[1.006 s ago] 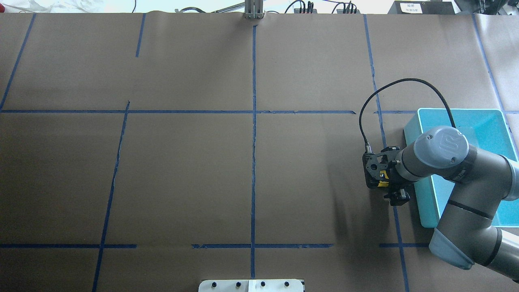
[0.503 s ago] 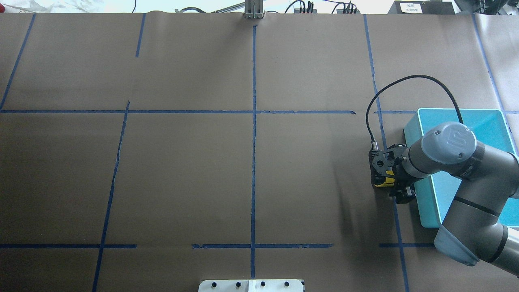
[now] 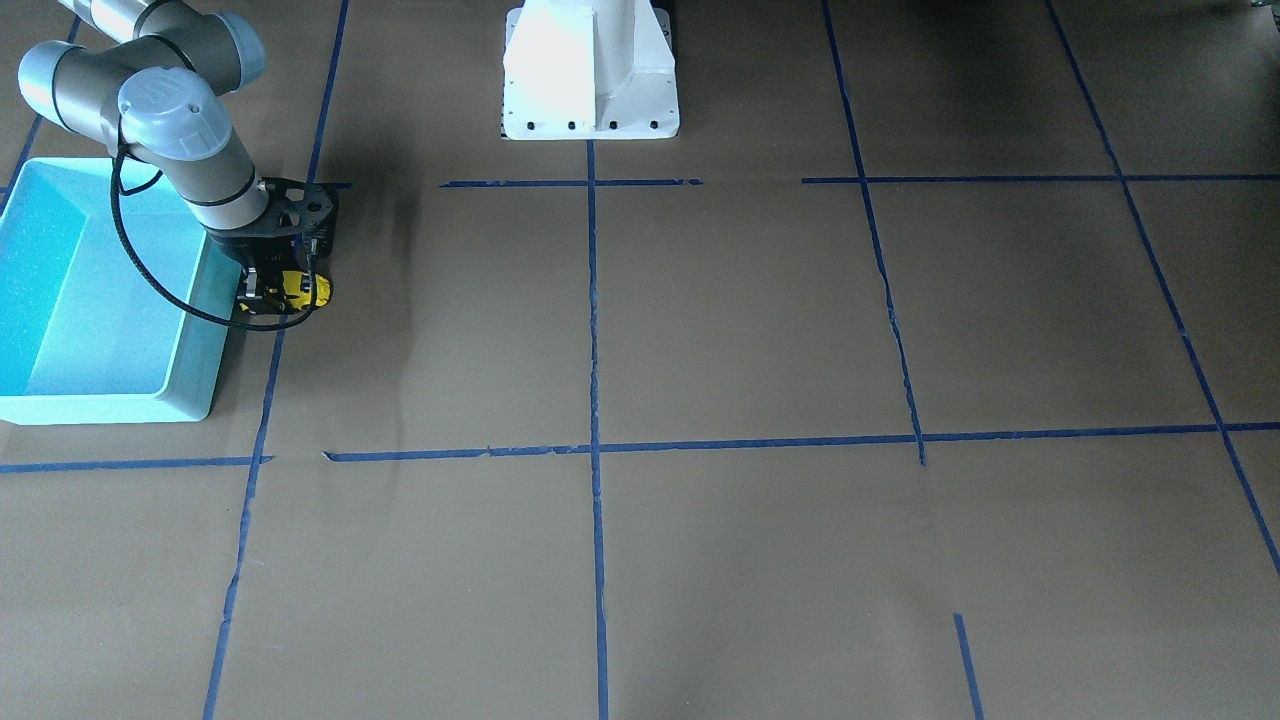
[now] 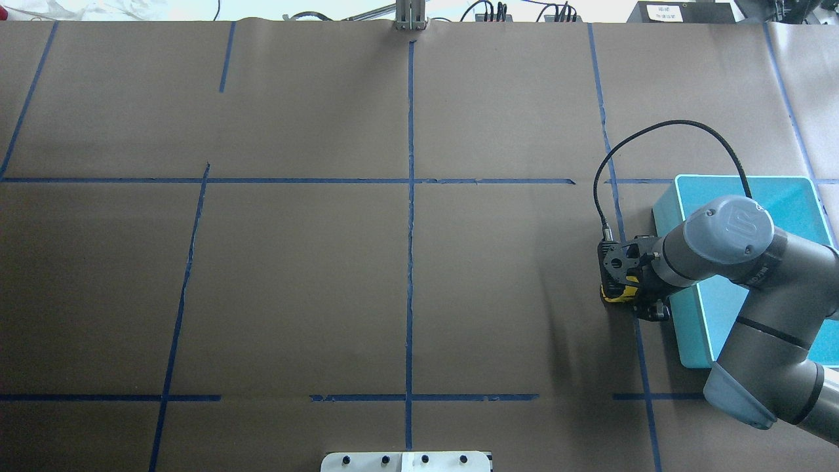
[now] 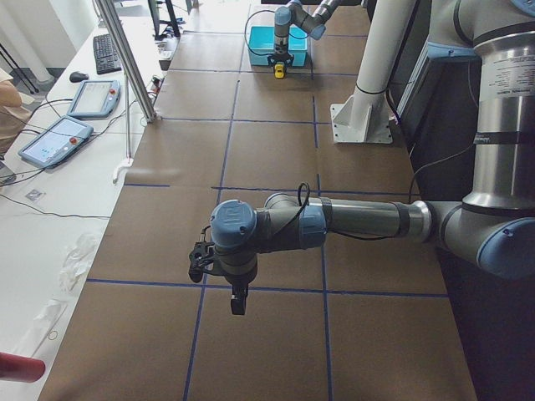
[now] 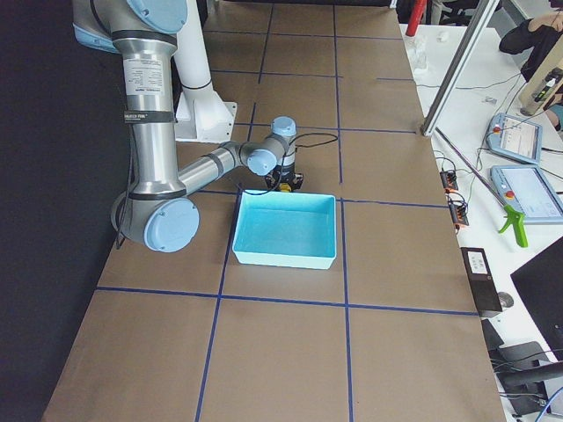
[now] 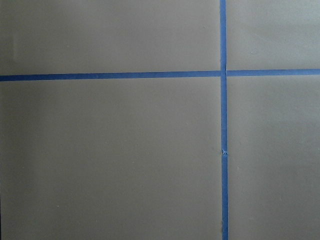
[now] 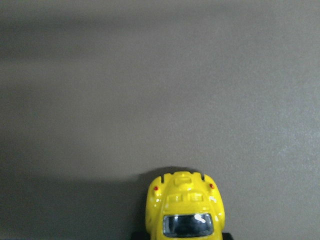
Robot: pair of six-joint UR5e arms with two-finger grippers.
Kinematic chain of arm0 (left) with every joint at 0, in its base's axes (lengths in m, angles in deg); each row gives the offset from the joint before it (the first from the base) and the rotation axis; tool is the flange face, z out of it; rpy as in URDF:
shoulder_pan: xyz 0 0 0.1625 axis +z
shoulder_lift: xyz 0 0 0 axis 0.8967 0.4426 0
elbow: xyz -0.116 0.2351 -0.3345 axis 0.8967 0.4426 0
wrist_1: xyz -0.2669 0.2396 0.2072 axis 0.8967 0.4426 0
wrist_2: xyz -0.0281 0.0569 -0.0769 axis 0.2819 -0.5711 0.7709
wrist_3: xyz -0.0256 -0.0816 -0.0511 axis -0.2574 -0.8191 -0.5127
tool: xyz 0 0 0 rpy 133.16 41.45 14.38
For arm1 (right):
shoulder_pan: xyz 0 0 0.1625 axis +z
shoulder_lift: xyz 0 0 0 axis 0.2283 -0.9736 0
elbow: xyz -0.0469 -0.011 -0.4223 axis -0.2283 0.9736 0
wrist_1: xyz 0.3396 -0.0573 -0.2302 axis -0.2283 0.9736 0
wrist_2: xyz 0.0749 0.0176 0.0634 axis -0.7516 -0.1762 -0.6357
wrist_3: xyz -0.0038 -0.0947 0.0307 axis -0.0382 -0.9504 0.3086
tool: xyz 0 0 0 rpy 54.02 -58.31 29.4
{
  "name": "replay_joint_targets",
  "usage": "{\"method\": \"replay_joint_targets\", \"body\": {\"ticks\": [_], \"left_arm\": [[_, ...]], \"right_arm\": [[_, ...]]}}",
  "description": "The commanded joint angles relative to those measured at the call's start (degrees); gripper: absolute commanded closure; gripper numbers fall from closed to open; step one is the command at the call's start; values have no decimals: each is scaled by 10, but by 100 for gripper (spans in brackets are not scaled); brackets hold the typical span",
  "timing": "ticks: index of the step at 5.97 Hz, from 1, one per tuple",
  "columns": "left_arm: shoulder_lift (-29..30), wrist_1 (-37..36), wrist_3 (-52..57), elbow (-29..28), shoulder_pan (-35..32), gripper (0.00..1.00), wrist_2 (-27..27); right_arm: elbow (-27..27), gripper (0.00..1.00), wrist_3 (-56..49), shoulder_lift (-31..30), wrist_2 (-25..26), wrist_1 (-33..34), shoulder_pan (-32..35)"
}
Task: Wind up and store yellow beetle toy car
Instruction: 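Lift the car with the right gripper and carry it over the bin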
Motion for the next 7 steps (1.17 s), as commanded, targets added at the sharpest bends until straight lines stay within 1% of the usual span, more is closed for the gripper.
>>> {"method": "replay_joint_targets", "body": {"ticks": [1, 2, 3, 4, 5, 6, 7], "left_arm": [[0, 0, 1, 0, 0, 0, 0], [0, 0, 1, 0, 0, 0, 0], [0, 0, 1, 0, 0, 0, 0], [0, 0, 0, 0, -1, 0, 0], [0, 0, 0, 1, 0, 0, 0], [0, 0, 0, 0, -1, 0, 0], [0, 0, 0, 0, 0, 0, 0]], "right_arm": [[-26, 100, -2, -1, -25, 1, 13], [-43, 100, -2, 1, -36, 5, 22], [-55, 100, -1, 11, -59, 6, 46], [-72, 100, -2, 36, -110, 28, 99], [-110, 100, -9, 45, -160, 78, 146], [-143, 100, -49, 34, -200, 105, 195], [-147, 100, -146, -15, -213, 114, 231]]}}
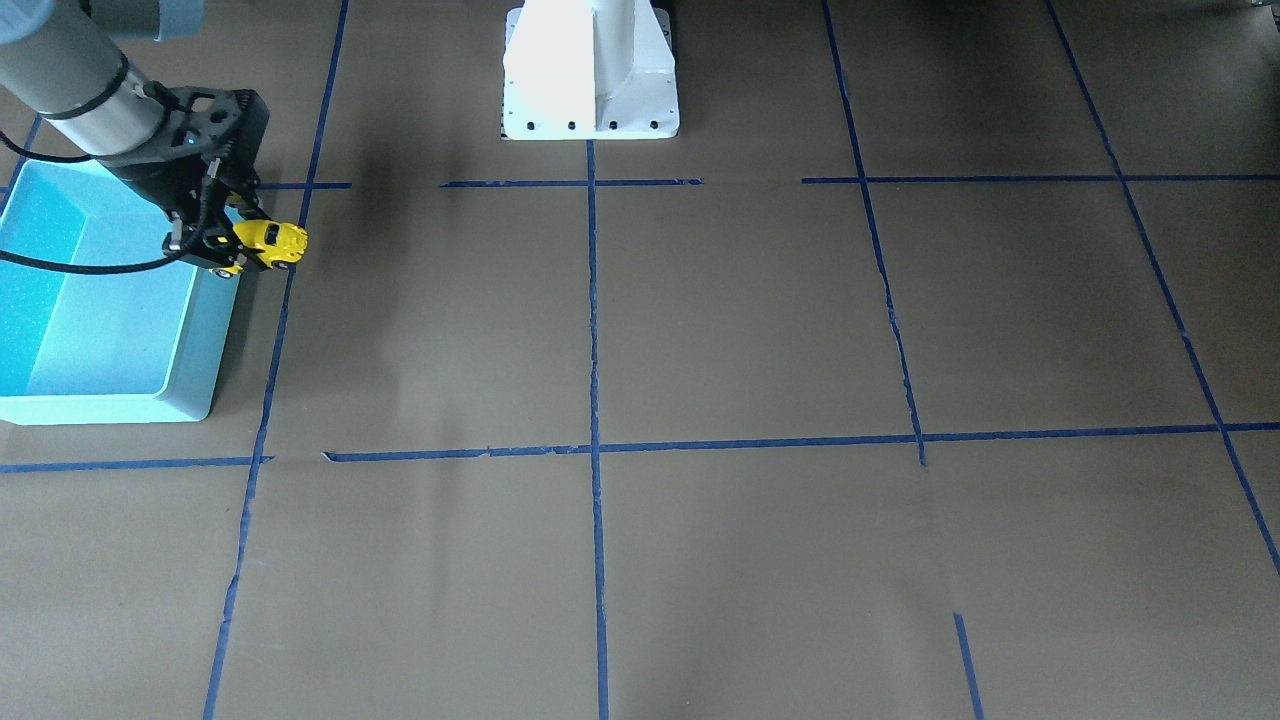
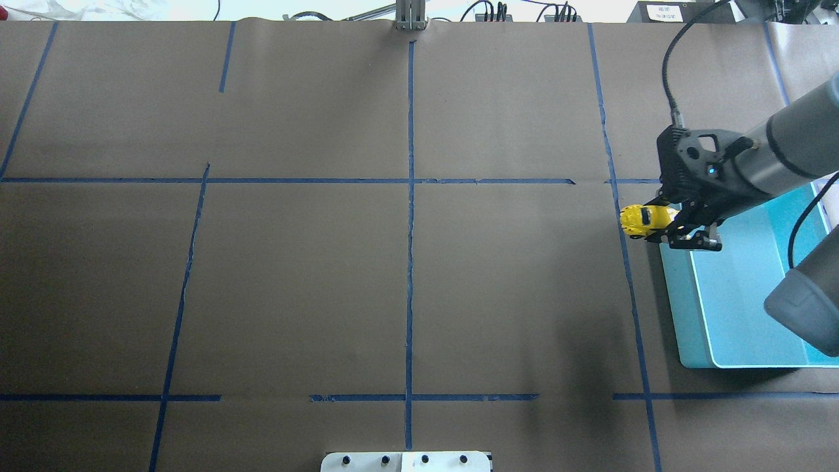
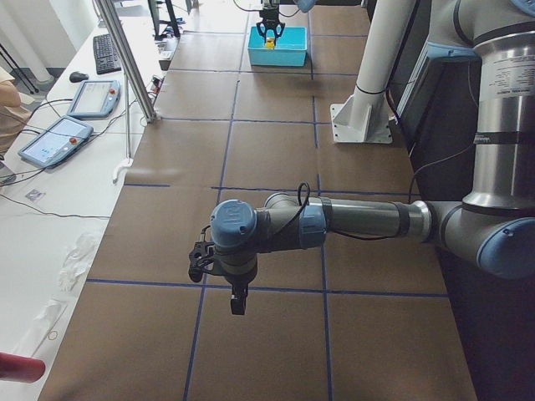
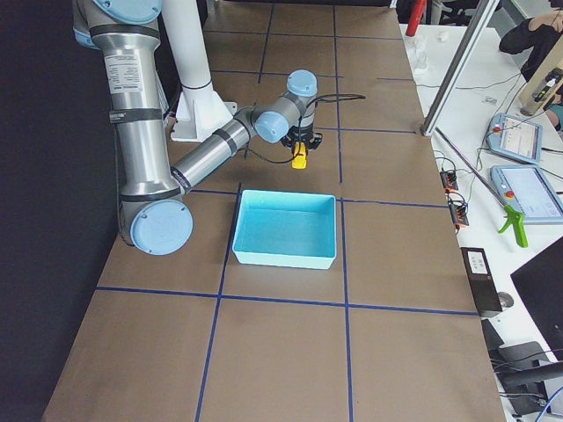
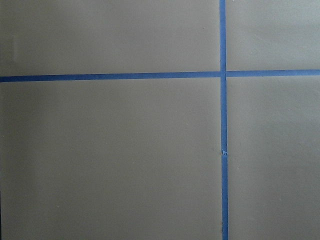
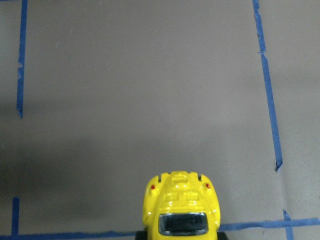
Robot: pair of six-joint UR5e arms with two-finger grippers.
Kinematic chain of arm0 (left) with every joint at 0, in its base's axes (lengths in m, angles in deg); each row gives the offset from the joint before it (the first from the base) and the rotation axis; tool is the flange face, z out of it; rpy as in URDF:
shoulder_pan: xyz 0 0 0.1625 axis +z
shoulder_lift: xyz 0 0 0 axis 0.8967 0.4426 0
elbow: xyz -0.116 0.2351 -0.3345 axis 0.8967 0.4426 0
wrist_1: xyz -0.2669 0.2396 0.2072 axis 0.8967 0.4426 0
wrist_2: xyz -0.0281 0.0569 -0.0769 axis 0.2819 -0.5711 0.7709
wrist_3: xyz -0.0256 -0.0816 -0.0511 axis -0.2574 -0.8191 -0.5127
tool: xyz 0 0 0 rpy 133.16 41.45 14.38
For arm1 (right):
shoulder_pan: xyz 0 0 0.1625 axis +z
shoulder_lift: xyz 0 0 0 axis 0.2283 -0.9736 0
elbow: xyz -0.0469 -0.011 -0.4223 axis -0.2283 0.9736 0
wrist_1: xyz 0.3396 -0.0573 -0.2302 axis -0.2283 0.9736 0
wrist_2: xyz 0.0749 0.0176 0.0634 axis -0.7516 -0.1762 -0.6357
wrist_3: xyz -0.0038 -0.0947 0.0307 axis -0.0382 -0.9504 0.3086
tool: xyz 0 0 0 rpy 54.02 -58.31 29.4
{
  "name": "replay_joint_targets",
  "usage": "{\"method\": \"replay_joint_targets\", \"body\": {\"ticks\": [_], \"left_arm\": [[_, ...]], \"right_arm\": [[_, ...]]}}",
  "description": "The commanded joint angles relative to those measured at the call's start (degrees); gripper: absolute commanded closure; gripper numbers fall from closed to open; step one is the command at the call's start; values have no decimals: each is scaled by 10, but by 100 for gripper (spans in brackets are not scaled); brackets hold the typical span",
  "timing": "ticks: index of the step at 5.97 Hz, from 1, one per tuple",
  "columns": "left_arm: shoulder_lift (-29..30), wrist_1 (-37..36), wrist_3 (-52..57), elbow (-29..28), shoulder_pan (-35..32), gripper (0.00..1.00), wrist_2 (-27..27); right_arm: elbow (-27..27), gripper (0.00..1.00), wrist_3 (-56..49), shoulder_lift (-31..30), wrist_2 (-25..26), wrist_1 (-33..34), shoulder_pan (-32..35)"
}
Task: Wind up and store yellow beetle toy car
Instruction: 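Lift the car with the right gripper and carry it over the bin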
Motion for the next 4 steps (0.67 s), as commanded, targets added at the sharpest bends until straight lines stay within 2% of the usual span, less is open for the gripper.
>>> {"method": "replay_joint_targets", "body": {"ticks": [1, 3, 4], "left_arm": [[0, 0, 0, 1, 0, 0, 0], [0, -1, -1, 3, 0, 0, 1], [0, -1, -1, 5, 0, 0, 1]], "right_arm": [[-4, 100, -148, -89, -23, 15, 89], [56, 100, -224, -111, -15, 8, 122], [94, 100, -218, -131, 35, -44, 117]]}}
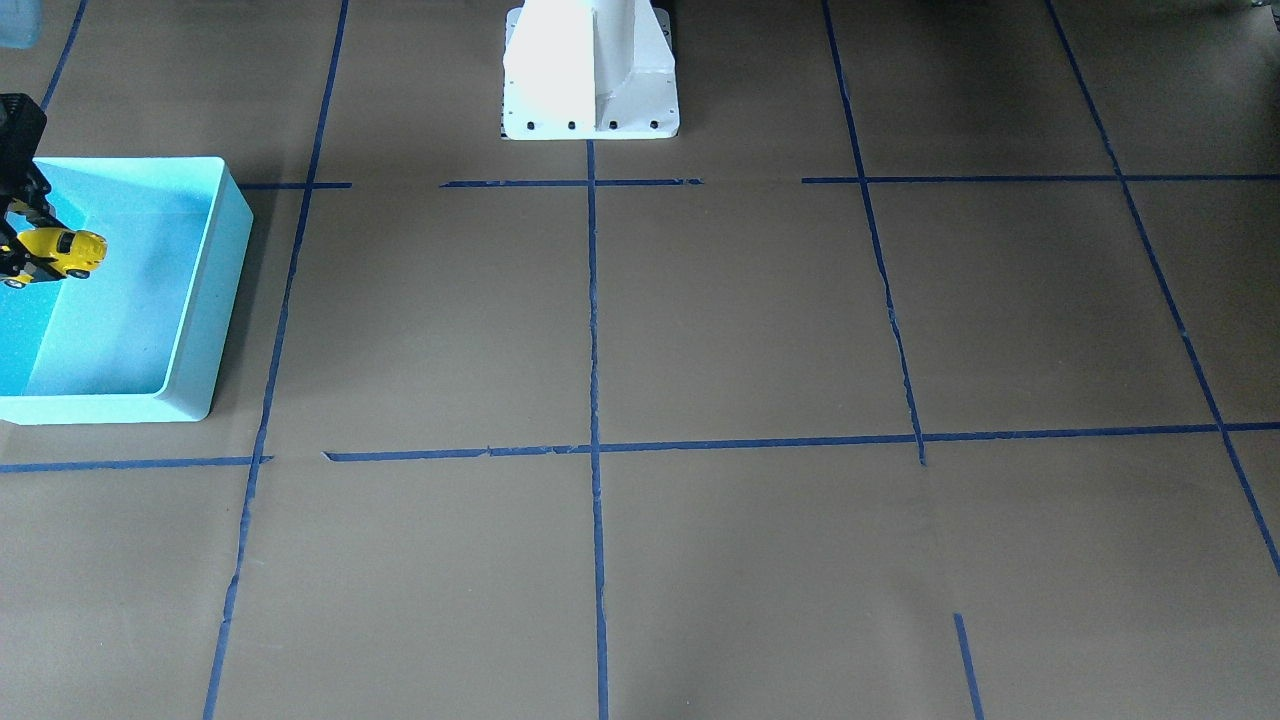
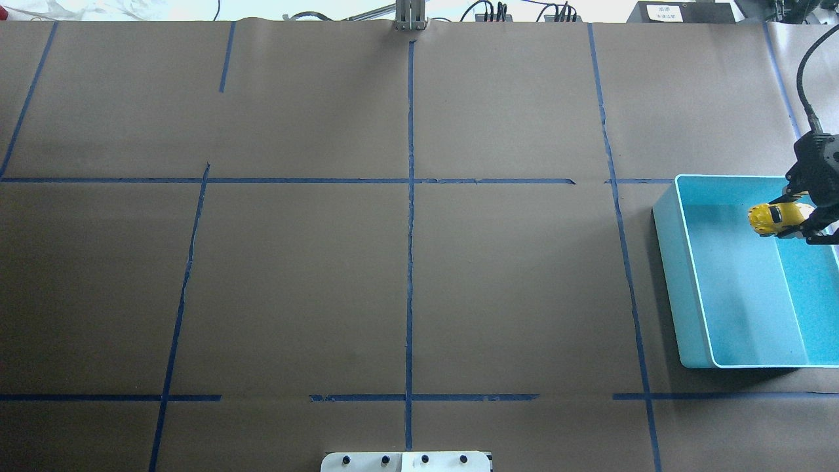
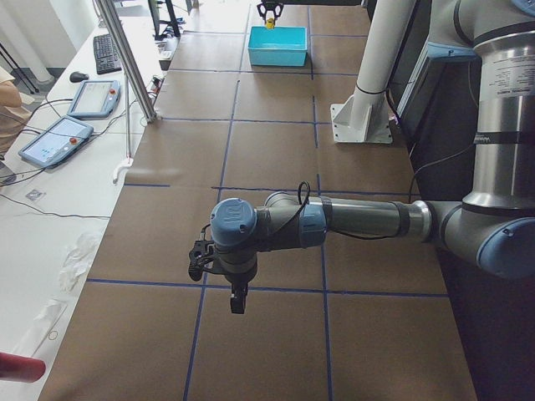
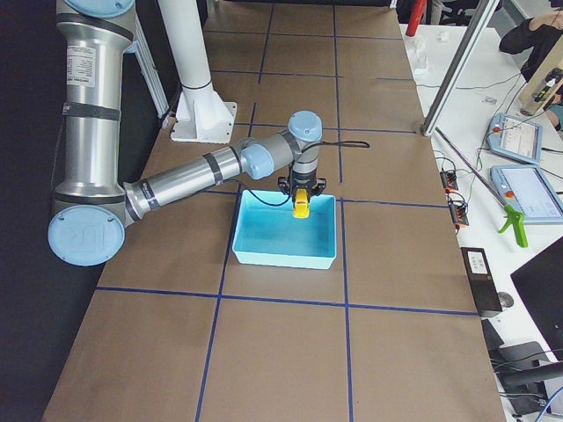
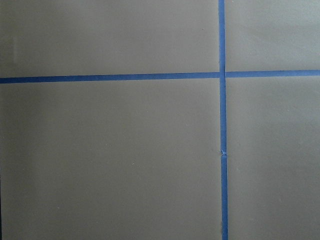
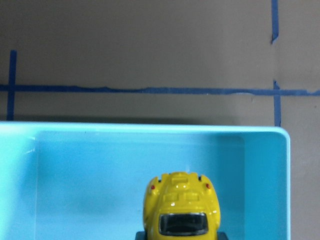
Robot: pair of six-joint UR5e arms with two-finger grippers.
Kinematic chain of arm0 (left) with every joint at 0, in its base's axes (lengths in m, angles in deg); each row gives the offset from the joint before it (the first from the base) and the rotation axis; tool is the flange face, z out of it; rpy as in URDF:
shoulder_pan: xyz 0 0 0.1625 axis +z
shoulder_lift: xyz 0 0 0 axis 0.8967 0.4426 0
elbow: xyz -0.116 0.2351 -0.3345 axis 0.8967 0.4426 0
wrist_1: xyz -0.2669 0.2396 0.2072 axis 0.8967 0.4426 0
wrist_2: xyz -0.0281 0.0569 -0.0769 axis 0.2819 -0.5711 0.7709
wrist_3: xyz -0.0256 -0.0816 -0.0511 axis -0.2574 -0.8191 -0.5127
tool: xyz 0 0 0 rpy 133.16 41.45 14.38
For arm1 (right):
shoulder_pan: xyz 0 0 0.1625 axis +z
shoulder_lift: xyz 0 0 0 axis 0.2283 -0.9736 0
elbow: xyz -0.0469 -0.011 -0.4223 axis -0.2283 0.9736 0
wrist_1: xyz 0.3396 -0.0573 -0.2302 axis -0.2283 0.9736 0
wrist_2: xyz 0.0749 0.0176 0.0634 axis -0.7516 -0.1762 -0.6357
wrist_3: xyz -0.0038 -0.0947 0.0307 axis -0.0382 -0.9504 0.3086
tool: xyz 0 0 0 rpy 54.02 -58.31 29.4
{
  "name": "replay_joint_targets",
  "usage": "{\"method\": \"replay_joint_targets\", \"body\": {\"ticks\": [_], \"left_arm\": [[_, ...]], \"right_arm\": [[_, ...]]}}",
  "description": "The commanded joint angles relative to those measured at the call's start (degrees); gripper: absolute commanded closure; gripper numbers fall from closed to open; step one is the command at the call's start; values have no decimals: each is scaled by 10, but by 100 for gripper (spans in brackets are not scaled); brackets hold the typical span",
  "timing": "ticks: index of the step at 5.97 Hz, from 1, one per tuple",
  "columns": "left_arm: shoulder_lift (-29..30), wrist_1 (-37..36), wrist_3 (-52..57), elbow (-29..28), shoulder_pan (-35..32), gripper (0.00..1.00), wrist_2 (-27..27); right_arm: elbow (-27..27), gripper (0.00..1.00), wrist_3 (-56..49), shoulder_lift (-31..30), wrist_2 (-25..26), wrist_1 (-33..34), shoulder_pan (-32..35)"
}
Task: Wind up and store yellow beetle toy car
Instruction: 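Lift the car with the right gripper and carry it over the bin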
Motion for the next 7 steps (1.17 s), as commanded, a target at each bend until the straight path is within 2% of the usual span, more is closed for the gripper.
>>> {"method": "replay_joint_targets", "body": {"ticks": [1, 3, 5, 7], "left_arm": [[0, 0, -2, 2, -1, 0, 0], [0, 0, 0, 0, -1, 0, 0], [0, 0, 0, 2, -1, 0, 0], [0, 0, -4, 4, -1, 0, 0]], "right_arm": [[79, 100, 42, -22, 39, -131, -21], [88, 100, 219, -59, 54, -257, -132], [119, 100, 243, -66, 89, -303, -183], [122, 99, 239, -65, 88, -304, -186]]}}
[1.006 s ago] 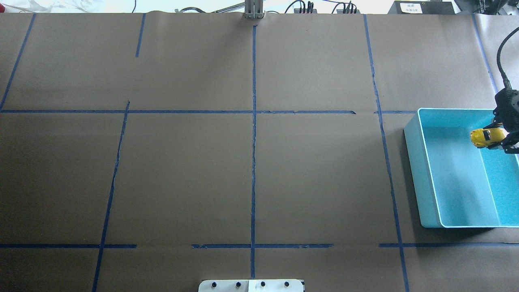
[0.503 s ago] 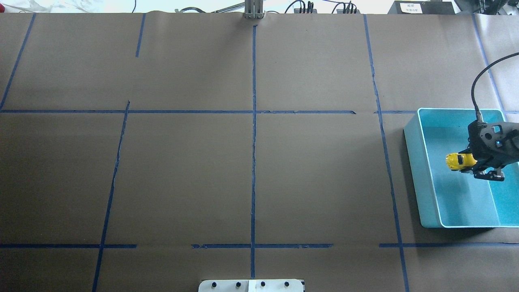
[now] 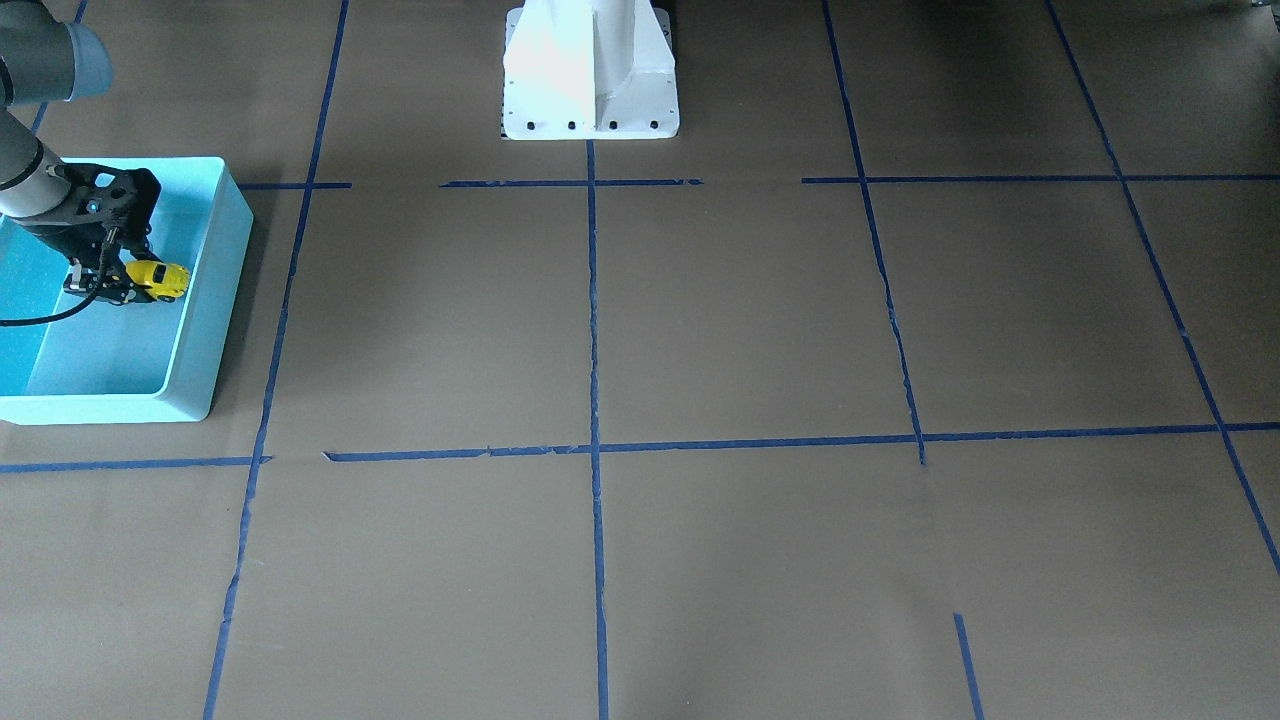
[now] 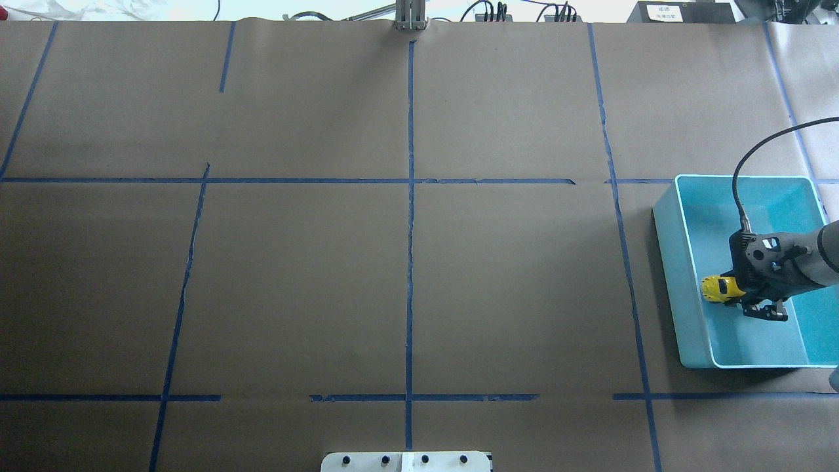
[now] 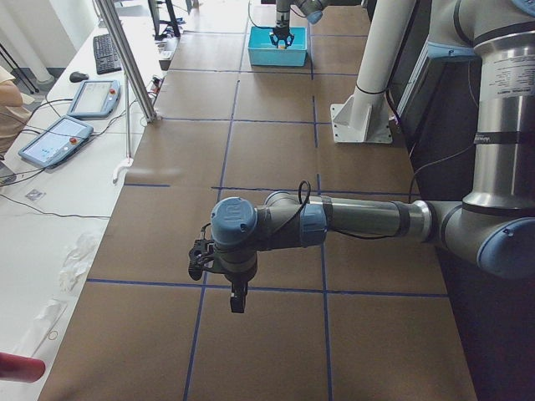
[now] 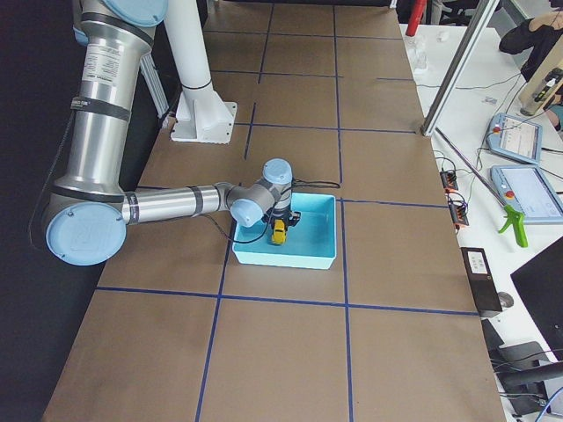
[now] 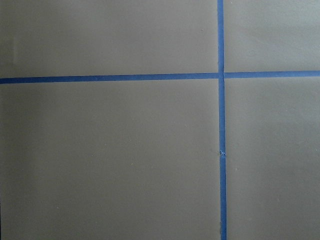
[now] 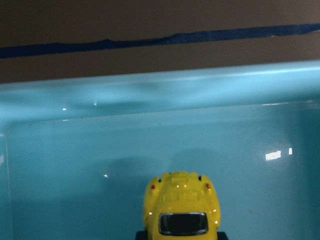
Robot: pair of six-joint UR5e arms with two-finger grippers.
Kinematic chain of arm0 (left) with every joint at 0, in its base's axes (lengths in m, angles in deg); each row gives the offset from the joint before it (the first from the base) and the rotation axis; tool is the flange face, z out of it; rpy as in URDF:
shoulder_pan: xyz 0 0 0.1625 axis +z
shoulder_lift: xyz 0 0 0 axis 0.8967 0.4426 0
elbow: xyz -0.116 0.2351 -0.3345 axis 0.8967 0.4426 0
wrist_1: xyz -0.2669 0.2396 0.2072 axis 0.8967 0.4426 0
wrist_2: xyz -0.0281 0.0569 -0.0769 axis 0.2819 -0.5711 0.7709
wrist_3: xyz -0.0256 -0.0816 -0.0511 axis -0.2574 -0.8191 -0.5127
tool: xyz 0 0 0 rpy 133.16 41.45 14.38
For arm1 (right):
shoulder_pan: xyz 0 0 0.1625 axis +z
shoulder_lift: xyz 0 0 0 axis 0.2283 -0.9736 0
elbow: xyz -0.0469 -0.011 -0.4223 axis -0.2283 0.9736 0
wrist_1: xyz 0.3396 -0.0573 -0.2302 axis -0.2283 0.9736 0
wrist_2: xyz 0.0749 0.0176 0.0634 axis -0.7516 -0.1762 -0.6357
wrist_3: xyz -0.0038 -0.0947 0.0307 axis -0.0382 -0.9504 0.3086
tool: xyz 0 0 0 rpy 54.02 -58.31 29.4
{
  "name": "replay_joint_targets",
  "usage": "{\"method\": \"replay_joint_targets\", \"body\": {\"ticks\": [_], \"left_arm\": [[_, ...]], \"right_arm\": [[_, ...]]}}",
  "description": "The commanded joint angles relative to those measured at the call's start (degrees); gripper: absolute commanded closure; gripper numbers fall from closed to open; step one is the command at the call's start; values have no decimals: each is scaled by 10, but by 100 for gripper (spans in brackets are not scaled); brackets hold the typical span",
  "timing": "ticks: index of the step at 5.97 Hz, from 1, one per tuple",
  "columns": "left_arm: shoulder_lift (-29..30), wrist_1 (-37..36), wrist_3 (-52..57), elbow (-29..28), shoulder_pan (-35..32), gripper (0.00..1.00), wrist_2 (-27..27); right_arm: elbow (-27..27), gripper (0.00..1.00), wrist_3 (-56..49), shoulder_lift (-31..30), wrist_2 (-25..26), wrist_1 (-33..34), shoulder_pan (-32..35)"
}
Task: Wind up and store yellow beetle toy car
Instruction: 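Lower the car into the bin and open the right gripper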
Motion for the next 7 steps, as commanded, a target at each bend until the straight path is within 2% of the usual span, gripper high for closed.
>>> {"method": "replay_joint_targets", "body": {"ticks": [1, 2, 4, 5, 7], "left_arm": [[0, 0, -2, 2, 0, 0, 0], [0, 0, -2, 2, 0, 0, 0], [0, -1, 0, 2, 0, 0, 0], [0, -1, 1, 2, 0, 0, -1], [0, -1, 1, 1, 0, 0, -1]], "right_arm": [[2, 74, -1, 2, 1, -3, -4], [0, 3, 0, 3, 1, -2, -4], [-12, 0, -1, 3, -1, -3, -4], [-37, 0, 0, -1, -13, -1, 19], [-38, 0, 0, -2, -116, 8, 152]]}}
